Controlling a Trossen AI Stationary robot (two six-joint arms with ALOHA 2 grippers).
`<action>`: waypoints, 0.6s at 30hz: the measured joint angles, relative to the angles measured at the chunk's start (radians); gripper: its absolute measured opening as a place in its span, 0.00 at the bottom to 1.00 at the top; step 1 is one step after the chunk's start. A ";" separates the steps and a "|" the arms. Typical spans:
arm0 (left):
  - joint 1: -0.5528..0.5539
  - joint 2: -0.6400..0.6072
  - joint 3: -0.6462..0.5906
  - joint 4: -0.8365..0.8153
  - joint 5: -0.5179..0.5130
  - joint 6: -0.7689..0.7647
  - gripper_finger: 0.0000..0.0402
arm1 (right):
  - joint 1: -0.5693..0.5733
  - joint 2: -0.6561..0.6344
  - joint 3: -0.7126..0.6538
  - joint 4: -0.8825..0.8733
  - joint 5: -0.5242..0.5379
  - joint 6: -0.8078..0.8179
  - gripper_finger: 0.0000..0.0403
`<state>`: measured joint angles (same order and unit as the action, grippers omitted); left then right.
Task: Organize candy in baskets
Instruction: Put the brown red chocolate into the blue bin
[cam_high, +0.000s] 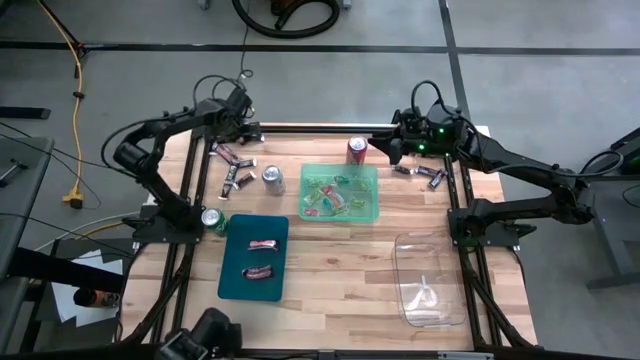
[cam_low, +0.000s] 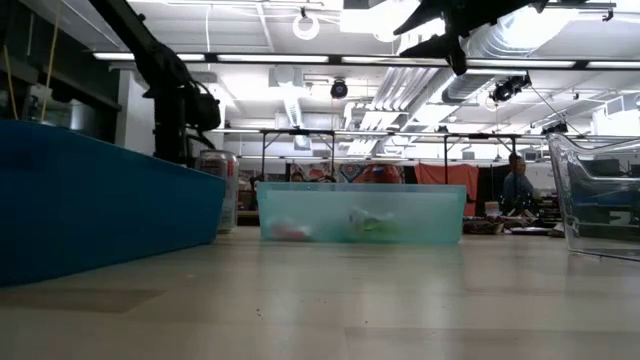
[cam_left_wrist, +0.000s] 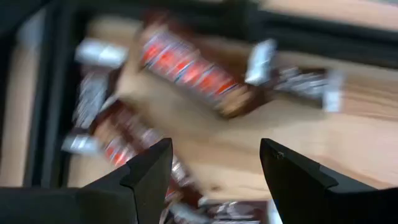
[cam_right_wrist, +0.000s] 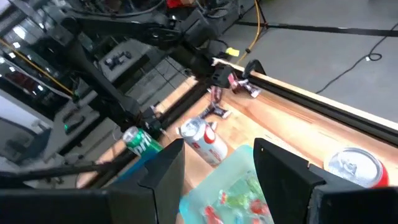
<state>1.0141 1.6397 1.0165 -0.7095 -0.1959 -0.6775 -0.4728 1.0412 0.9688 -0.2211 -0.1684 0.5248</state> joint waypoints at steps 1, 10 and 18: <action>-0.006 -0.012 -0.028 0.003 -0.025 -0.050 0.57 | 0.000 0.000 0.000 -0.010 0.000 -0.007 0.46; -0.044 -0.127 -0.201 0.102 -0.126 -0.420 0.57 | 0.000 0.000 0.000 -0.109 -0.001 -0.036 0.46; -0.042 -0.101 -0.259 0.114 -0.103 -0.563 0.55 | 0.000 0.000 0.000 -0.145 -0.003 -0.068 0.46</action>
<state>0.9720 1.5382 0.7573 -0.5953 -0.2989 -1.2405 -0.4728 1.0416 0.9684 -0.3660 -0.1719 0.4567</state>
